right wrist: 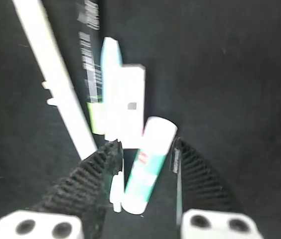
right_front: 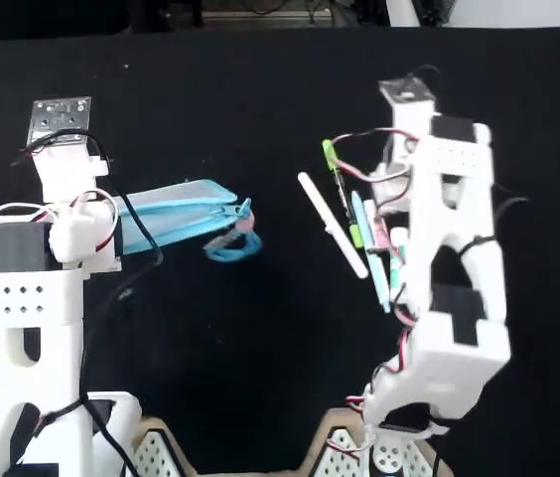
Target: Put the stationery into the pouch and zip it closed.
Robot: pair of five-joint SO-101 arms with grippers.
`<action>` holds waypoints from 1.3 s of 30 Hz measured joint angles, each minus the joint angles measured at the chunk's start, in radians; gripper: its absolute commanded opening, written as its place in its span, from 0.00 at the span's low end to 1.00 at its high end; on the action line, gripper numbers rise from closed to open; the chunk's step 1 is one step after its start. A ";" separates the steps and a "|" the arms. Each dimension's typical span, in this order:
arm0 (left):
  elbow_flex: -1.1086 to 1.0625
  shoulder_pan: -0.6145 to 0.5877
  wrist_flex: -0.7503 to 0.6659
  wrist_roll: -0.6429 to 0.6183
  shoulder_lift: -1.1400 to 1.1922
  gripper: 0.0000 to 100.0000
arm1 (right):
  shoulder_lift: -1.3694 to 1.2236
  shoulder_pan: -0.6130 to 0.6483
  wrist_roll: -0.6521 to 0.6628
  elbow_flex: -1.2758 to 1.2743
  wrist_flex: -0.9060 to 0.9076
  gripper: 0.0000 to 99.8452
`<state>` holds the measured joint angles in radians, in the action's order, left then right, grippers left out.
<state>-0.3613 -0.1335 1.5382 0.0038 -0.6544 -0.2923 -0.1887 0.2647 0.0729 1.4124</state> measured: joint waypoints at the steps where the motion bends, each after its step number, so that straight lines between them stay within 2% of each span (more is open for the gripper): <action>1: 0.000 0.000 0.000 -0.002 0.000 0.03 | -0.020 -0.017 -0.002 0.011 0.002 0.16; 6: 0.000 0.003 0.000 -0.002 0.000 0.03 | -0.109 -0.060 0.003 0.023 0.002 0.16; 20: 0.000 0.003 0.000 -0.002 0.000 0.03 | -0.262 -0.046 -0.034 0.037 -0.115 0.16; 22: 0.000 0.003 0.000 -0.002 0.000 0.03 | -0.282 -0.038 -0.035 0.048 -0.124 0.12; 24: 0.000 0.003 0.000 -0.002 0.000 0.03 | -0.290 -0.037 -0.035 0.052 -0.126 0.02; 28: 0.000 0.003 0.000 -0.002 0.000 0.03 | -0.296 -0.054 -0.023 0.086 -0.107 0.01; 33: 0.000 0.003 0.000 -0.002 0.000 0.03 | -0.278 -0.080 0.107 0.175 0.008 0.01; 39: 0.000 0.003 0.000 -0.002 0.000 0.03 | -0.256 -0.170 0.480 0.222 0.020 0.01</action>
<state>-0.3613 -0.1304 1.5382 0.0023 -0.6544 -0.5485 -0.3590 0.7449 0.2954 1.4323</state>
